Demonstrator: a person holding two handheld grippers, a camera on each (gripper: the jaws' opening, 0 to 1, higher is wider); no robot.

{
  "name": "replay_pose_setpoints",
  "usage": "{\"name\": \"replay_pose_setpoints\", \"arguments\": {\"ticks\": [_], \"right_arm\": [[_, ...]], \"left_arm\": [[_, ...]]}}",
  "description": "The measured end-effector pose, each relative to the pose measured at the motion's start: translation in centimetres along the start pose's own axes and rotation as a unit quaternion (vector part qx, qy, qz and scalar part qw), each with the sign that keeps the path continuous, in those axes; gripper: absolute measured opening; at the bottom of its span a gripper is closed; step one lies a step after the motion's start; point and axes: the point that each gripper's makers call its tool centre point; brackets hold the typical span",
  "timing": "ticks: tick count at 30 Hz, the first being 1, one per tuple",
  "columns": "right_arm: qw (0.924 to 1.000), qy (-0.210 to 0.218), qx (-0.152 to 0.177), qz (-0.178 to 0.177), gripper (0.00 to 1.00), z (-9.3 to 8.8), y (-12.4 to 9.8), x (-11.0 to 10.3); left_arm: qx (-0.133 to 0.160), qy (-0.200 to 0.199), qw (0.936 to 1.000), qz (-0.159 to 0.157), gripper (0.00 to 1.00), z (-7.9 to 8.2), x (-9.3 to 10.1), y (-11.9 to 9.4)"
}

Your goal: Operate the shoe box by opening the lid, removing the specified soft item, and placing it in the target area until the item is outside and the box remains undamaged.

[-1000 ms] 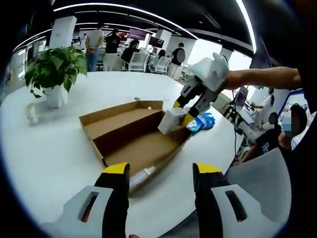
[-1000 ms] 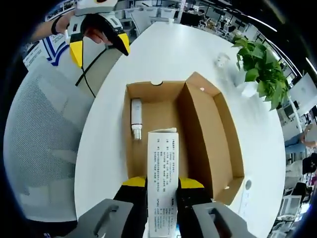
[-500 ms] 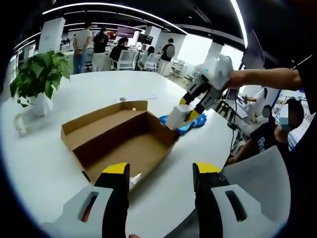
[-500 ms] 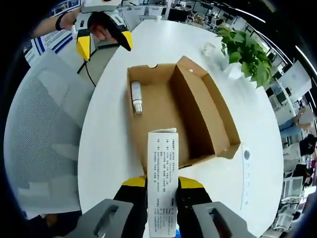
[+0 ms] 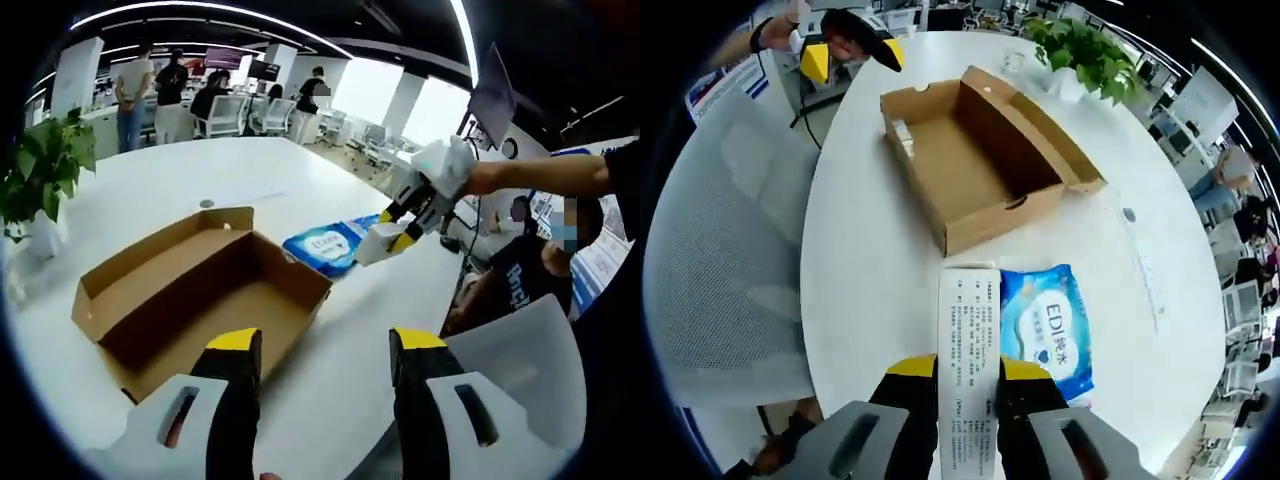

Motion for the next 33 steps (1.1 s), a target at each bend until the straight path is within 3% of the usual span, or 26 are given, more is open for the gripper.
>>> {"name": "replay_pose_setpoints", "arguments": {"ticks": [7, 14, 22, 33], "right_arm": [[0.9993, 0.033, -0.014, -0.004, 0.17, -4.8, -0.6, -0.8], [0.9983, 0.054, -0.021, -0.005, 0.17, -7.9, -0.9, -0.4], [0.9983, 0.053, -0.020, -0.008, 0.17, -8.9, -1.6, 2.3], [0.9990, 0.034, -0.024, -0.019, 0.17, -9.4, -2.7, 8.6]], "left_arm": [[-0.017, 0.014, 0.9994, -0.028, 0.53, 0.5, 1.9, 2.9], [-0.028, 0.021, 0.9987, -0.038, 0.53, 0.7, 2.6, 4.2], [-0.032, 0.012, 0.9990, -0.030, 0.53, 0.6, 2.5, 4.7], [-0.022, -0.010, 0.9997, 0.000, 0.53, 0.6, 1.4, 3.9]]}}
Point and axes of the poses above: the point that each gripper's makers call its tool centre point, and the gripper's own axes: y roughly forward along the fingers, x roughly to its right, z roughly out of its top, and after that the axes turned 1 degree about -z, right-handed
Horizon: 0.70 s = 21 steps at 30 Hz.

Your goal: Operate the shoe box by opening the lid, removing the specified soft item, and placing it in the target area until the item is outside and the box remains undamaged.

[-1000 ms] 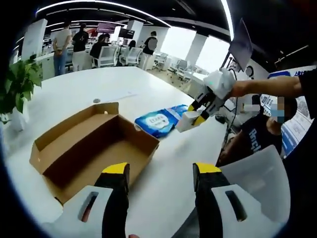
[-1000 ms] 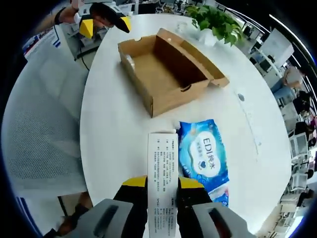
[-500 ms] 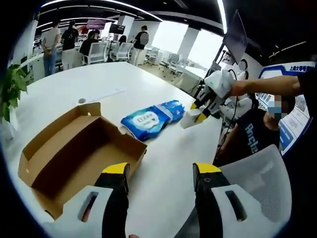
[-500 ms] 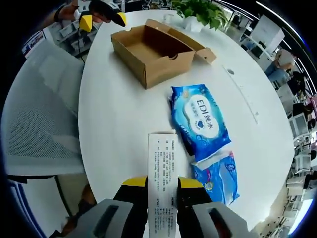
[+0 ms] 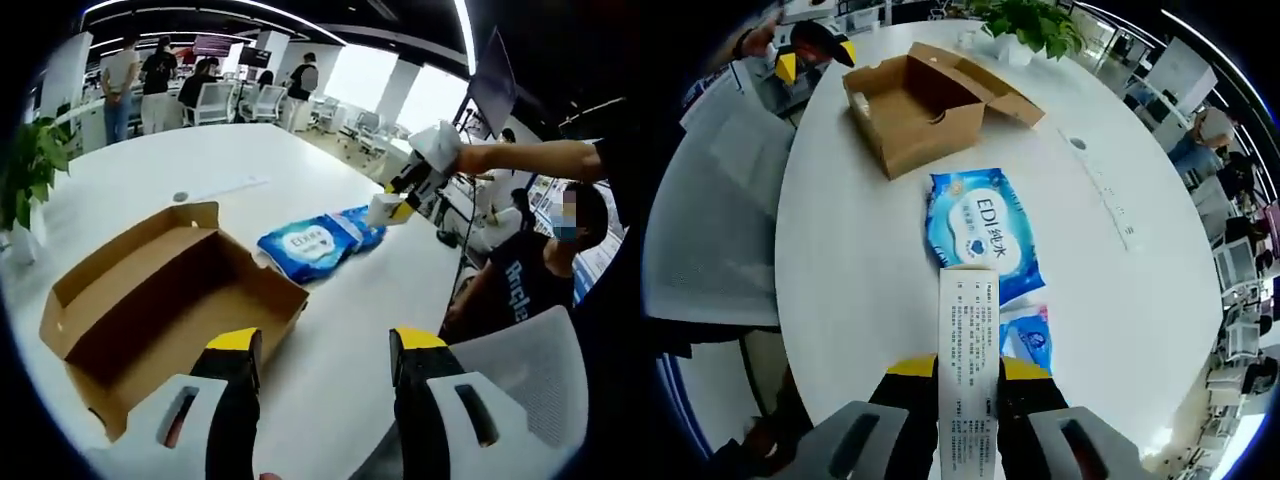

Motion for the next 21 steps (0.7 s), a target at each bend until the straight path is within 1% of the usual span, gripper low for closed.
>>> {"name": "replay_pose_setpoints", "arguments": {"ticks": [4, 6, 11, 15, 17, 21], "right_arm": [[0.9999, -0.009, -0.001, -0.005, 0.18, 0.0, 0.2, 2.6], [0.9999, -0.010, -0.004, -0.007, 0.18, -0.1, 0.5, 3.6], [0.9994, -0.029, -0.018, -0.011, 0.18, -0.5, 2.2, 7.1], [0.9991, -0.035, -0.019, -0.014, 0.18, 0.1, 3.3, 8.6], [0.9989, -0.040, -0.020, -0.016, 0.18, 0.4, 3.8, 9.1], [0.9970, -0.067, -0.035, -0.019, 0.18, 0.5, 4.8, 9.7]], "left_arm": [[0.005, -0.010, 0.9998, 0.019, 0.53, -0.2, -0.9, -1.1], [0.007, -0.015, 0.9995, 0.026, 0.53, -0.4, -1.2, -1.6], [0.014, -0.029, 0.9983, 0.048, 0.53, -1.2, -2.1, -3.3], [0.012, -0.039, 0.9971, 0.064, 0.53, -2.2, -2.7, -4.5], [0.011, -0.043, 0.9965, 0.071, 0.53, -2.6, -3.0, -5.0], [0.011, -0.050, 0.9953, 0.082, 0.53, -3.1, -3.5, -5.9]]}}
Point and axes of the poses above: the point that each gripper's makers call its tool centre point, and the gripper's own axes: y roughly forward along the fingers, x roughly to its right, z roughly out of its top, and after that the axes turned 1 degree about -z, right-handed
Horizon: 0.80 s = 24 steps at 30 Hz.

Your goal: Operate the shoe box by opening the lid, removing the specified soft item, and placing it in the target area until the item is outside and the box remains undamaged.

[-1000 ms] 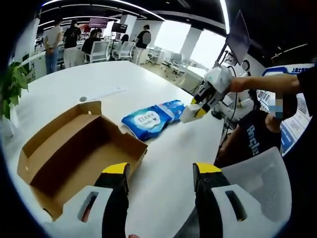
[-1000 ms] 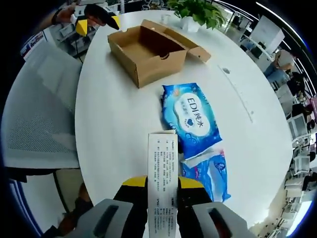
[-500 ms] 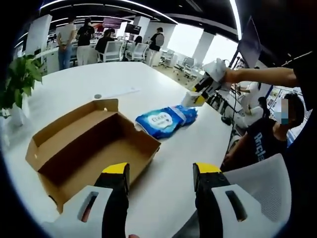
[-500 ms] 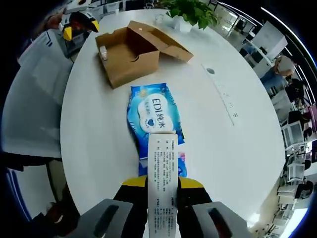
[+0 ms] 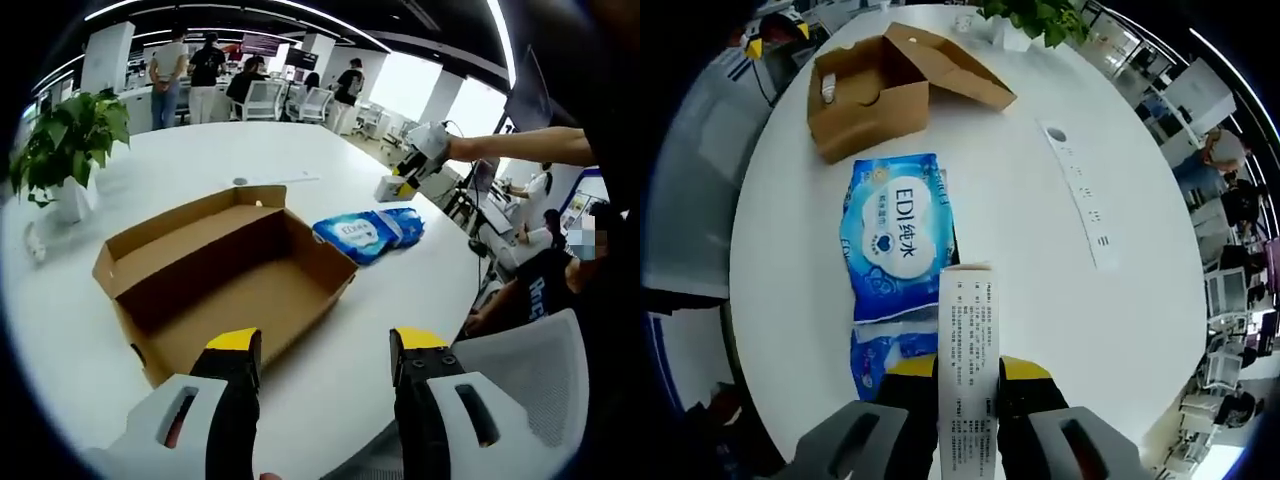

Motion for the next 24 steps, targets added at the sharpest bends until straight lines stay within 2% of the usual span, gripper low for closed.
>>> {"name": "replay_pose_setpoints", "arguments": {"ticks": [4, 16, 24], "right_arm": [[0.9998, -0.019, -0.011, -0.002, 0.18, -0.3, 1.6, 0.7], [0.9988, -0.041, -0.026, 0.006, 0.18, -1.2, 5.2, 0.2], [0.9989, -0.037, -0.027, 0.011, 0.18, -1.7, 5.8, -0.1]], "left_arm": [[0.004, -0.006, 0.9999, 0.008, 0.53, -0.1, -0.3, -0.4], [0.001, -0.014, 0.9998, 0.013, 0.53, -1.0, -0.1, -0.5], [-0.003, -0.015, 0.9998, 0.014, 0.53, -1.1, -0.3, -0.2]]}}
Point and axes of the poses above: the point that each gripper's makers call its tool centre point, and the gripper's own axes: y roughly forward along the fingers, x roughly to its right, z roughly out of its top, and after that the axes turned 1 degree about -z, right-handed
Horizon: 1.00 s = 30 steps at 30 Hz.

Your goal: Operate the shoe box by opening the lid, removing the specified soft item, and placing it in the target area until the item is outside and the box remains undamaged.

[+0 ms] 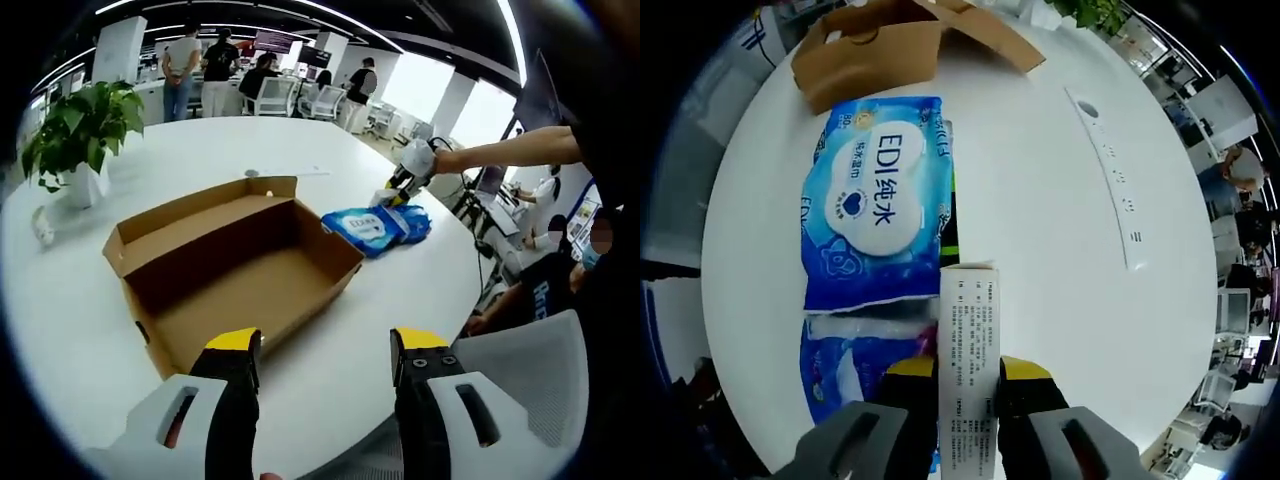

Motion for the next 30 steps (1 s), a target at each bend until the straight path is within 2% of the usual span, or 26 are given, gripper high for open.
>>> {"name": "replay_pose_setpoints", "arguments": {"ticks": [9, 18, 30], "right_arm": [[0.9999, -0.012, -0.003, 0.008, 0.18, -0.4, 0.4, -0.2], [0.9987, -0.039, -0.028, 0.016, 0.18, -2.1, 1.5, -0.5], [0.9978, -0.052, -0.036, 0.019, 0.19, -2.1, 1.4, -0.4]], "left_arm": [[-0.003, -0.001, 1.0000, 0.001, 0.53, -0.2, 0.3, 0.2], [-0.005, -0.005, 1.0000, 0.002, 0.53, -0.2, -0.2, 0.0], [-0.008, -0.007, 0.9999, 0.001, 0.53, -0.6, 0.2, 0.1]]}}
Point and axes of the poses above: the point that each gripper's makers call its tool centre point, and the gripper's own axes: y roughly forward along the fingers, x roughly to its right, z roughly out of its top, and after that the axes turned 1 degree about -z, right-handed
